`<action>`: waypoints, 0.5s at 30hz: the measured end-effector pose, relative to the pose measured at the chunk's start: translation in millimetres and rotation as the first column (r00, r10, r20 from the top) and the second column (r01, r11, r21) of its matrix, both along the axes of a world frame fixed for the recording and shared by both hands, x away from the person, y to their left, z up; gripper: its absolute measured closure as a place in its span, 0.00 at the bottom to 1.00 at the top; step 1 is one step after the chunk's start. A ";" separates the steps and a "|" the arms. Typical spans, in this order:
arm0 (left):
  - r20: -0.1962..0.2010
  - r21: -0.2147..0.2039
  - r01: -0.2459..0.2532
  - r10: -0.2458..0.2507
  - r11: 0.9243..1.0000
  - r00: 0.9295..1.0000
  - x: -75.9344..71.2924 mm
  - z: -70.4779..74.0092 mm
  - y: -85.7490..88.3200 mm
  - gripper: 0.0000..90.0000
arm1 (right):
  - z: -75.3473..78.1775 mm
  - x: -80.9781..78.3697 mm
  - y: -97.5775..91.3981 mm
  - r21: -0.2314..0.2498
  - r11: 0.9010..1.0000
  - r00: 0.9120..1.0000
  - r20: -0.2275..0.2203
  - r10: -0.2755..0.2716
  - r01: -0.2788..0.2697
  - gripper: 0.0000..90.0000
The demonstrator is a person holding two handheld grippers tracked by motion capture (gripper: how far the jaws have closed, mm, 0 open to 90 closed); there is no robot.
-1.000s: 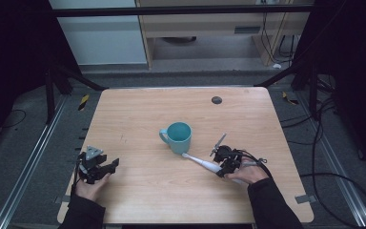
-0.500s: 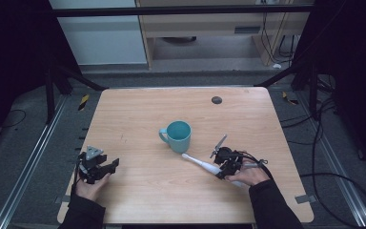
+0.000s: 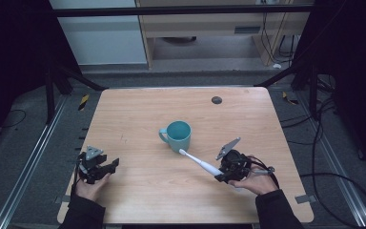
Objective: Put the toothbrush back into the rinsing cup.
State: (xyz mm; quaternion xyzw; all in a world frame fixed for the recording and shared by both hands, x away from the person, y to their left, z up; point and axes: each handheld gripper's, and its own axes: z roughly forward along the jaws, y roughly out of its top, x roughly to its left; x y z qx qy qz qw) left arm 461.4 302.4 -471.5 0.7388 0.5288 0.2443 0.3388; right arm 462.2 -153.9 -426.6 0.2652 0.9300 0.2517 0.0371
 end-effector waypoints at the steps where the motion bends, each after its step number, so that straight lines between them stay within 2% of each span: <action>1: -0.001 0.002 0.001 -0.001 1.000 1.000 -0.1 0.2 0.1 0.49 | 4.0 -1.7 -2.3 0.041 0.999 0.999 0.025 -0.022 0.021 0.74; 4: 0.000 0.002 0.000 0.000 1.000 1.000 -0.1 0.2 0.4 0.49 | 11.0 -1.3 -6.7 0.101 0.993 0.995 0.069 -0.071 0.064 0.74; 5: 0.000 0.002 0.000 0.000 1.000 1.000 -0.1 0.2 0.4 0.49 | 11.0 -1.3 -6.7 0.101 0.993 0.995 0.069 -0.071 0.064 0.74; 6: 0.000 0.002 0.000 0.000 1.000 1.000 -0.2 0.4 0.6 0.49 | 16.2 -1.2 -9.5 0.149 0.985 0.990 0.094 -0.105 0.090 0.74; 7: 0.000 0.002 0.000 0.000 1.000 1.000 -0.2 0.4 0.6 0.49 | 16.2 -1.2 -9.5 0.149 0.985 0.990 0.094 -0.105 0.090 0.74; 8: 0.001 0.001 -0.002 0.002 1.000 1.000 -0.2 0.4 0.6 0.49 | 21.4 -1.1 -12.0 0.195 0.974 0.983 0.116 -0.143 0.119 0.74; 9: 0.001 0.001 -0.002 0.002 1.000 1.000 -0.2 0.4 0.6 0.49 | 21.4 -1.1 -12.0 0.195 0.974 0.983 0.116 -0.143 0.119 0.74; 10: 0.001 0.001 -0.001 0.001 1.000 1.000 -0.2 0.4 0.5 0.49 | 25.8 -1.0 -14.2 0.242 0.959 0.974 0.134 -0.183 0.147 0.74; 11: 0.001 0.002 -0.001 0.001 1.000 1.000 -0.2 0.3 0.5 0.49 | 25.8 -1.0 -14.2 0.242 0.959 0.974 0.134 -0.183 0.147 0.74; 12: 0.001 0.001 -0.002 0.002 1.000 1.000 -0.1 0.3 0.4 0.49 | 29.2 0.0 -16.0 0.295 0.941 0.964 0.150 -0.220 0.168 0.74; 13: 0.001 0.001 -0.002 0.002 1.000 1.000 -0.1 0.3 0.4 0.49 | 29.2 0.0 -16.0 0.295 0.941 0.964 0.150 -0.220 0.168 0.74; 14: 0.003 0.001 -0.002 0.002 1.000 1.000 -0.3 0.5 0.5 0.49 | 32.7 1.2 -16.6 0.333 0.924 0.954 0.161 -0.255 0.190 0.74; 15: 0.003 0.001 -0.002 0.002 1.000 1.000 -0.3 0.5 0.5 0.49 | 32.7 1.2 -16.6 0.333 0.924 0.954 0.161 -0.255 0.190 0.74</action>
